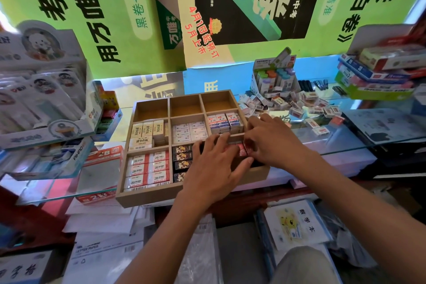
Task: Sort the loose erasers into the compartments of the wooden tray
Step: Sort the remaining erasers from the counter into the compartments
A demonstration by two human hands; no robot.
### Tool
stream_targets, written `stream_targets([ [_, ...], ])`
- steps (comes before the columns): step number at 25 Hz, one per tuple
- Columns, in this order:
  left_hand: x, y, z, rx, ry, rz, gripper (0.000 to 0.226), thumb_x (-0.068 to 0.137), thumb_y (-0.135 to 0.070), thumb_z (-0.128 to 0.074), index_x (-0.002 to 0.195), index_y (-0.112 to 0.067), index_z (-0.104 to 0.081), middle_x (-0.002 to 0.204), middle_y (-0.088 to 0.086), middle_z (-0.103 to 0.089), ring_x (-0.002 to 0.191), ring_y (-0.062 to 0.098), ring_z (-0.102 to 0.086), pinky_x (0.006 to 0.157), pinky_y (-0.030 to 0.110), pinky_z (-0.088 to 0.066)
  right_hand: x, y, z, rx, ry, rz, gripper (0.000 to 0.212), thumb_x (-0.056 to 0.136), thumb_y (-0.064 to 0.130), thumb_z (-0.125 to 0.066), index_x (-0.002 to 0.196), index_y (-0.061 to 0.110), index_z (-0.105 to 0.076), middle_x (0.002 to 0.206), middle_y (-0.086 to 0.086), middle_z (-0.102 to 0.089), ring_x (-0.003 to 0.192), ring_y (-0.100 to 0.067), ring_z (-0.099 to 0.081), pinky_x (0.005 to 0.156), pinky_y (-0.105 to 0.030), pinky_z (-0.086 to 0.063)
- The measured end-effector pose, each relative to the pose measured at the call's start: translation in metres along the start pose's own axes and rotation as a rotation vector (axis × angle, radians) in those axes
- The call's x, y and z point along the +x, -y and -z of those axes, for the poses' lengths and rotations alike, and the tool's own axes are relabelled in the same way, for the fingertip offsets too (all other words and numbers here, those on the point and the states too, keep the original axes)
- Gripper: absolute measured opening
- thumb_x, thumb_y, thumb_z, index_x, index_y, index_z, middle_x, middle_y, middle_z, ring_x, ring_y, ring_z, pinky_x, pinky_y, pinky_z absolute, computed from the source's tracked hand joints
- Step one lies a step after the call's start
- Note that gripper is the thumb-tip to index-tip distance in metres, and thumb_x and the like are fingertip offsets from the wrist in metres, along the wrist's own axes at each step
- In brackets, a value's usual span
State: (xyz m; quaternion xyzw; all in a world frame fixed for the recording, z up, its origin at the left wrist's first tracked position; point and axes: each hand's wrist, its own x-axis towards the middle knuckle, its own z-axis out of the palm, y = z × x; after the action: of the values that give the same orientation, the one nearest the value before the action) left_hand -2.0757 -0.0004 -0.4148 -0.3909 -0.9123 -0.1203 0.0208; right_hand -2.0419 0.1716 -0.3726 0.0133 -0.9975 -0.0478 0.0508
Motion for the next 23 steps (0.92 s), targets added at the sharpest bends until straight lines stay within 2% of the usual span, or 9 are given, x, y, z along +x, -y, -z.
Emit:
stream_targets([
  [4,0.0,-0.001,0.0,0.007,-0.031,0.001,0.061,0.093,-0.068,-0.013,0.138,-0.037,-0.041,0.158,-0.007,-0.027,0.146,0.016,-0.015,0.118,0.048,-0.01,0.0,-0.004,-0.006,0.1,0.03,-0.038,0.025,0.086,0.043,-0.064,0.103,0.026,-0.07,0.116,0.0,-0.05,0.108,-0.022,-0.047,0.085,-0.037,-0.042],
  [7,0.001,-0.002,0.0,-0.001,-0.029,0.02,0.062,0.094,-0.068,-0.012,0.14,-0.037,-0.038,0.157,-0.009,-0.028,0.144,0.013,-0.017,0.117,0.044,-0.01,-0.01,-0.01,-0.01,0.34,0.007,-0.06,0.027,0.088,0.042,-0.064,0.106,0.023,-0.073,0.116,0.001,-0.054,0.105,-0.019,-0.051,0.086,-0.037,-0.047],
  [9,0.002,-0.003,0.001,0.004,-0.011,0.034,0.066,0.091,-0.069,-0.008,0.14,-0.038,-0.039,0.155,-0.011,-0.03,0.14,0.012,-0.021,0.115,0.041,-0.014,-0.023,-0.016,-0.017,0.511,-0.095,-0.068,0.028,0.091,0.04,-0.064,0.109,0.02,-0.073,0.117,0.002,-0.061,0.109,-0.017,-0.053,0.092,-0.037,-0.045],
  [11,0.006,-0.009,0.005,0.038,0.017,0.075,0.068,0.088,-0.069,-0.007,0.138,-0.037,-0.041,0.149,-0.011,-0.037,0.133,0.012,-0.03,0.11,0.04,-0.021,-0.04,-0.028,-0.028,0.662,-0.253,-0.117,0.023,0.093,0.035,-0.065,0.109,0.02,-0.071,0.115,0.004,-0.066,0.108,-0.014,-0.055,0.091,-0.033,-0.045],
  [14,0.024,-0.028,0.014,0.09,-0.063,0.181,0.047,0.096,-0.057,-0.033,0.131,-0.03,-0.049,0.136,-0.005,-0.051,0.125,0.018,-0.043,0.106,0.042,-0.029,-0.062,-0.068,-0.041,0.777,-0.514,-0.318,0.013,0.093,0.022,-0.065,0.105,0.019,-0.069,0.102,0.005,-0.066,0.088,-0.011,-0.057,0.074,-0.021,-0.043],
  [16,0.044,-0.051,0.012,0.051,-0.159,0.169,0.036,0.096,-0.044,-0.048,0.126,-0.025,-0.055,0.13,-0.001,-0.058,0.122,0.021,-0.046,0.103,0.043,-0.032,-0.075,-0.103,-0.05,0.765,-0.609,-0.479,0.014,0.091,0.013,-0.064,0.104,0.016,-0.067,0.1,0.004,-0.064,0.083,-0.012,-0.056,0.067,-0.017,-0.037],
  [18,0.068,-0.076,0.002,0.064,-0.169,0.093,0.033,0.094,-0.04,-0.051,0.123,-0.025,-0.057,0.128,-0.001,-0.06,0.121,0.021,-0.047,0.101,0.043,-0.033,-0.086,-0.135,-0.062,0.768,-0.605,-0.624,0.019,0.09,0.009,-0.063,0.107,0.016,-0.064,0.102,0.003,-0.061,0.085,-0.014,-0.055,0.068,-0.017,-0.033],
  [20,0.093,-0.099,-0.011,0.055,-0.128,0.037,0.035,0.093,-0.039,-0.051,0.125,-0.024,-0.056,0.129,-0.002,-0.06,0.123,0.022,-0.047,0.102,0.043,-0.032,-0.093,-0.158,-0.073,0.844,-0.527,-0.719,0.027,0.089,0.007,-0.061,0.114,0.017,-0.059,0.108,0.003,-0.057,0.089,-0.015,-0.054,0.074,-0.021,-0.035],
  [23,0.126,-0.117,-0.029,0.111,0.005,0.047,0.041,0.094,-0.039,-0.05,0.13,-0.02,-0.054,0.134,0.002,-0.058,0.129,0.026,-0.044,0.106,0.046,-0.03,-0.095,-0.177,-0.081,0.893,-0.4,-0.689,0.034,0.09,0.008,-0.06,0.12,0.022,-0.053,0.11,0.006,-0.052,0.082,-0.011,-0.053,0.075,-0.03,-0.04],
])
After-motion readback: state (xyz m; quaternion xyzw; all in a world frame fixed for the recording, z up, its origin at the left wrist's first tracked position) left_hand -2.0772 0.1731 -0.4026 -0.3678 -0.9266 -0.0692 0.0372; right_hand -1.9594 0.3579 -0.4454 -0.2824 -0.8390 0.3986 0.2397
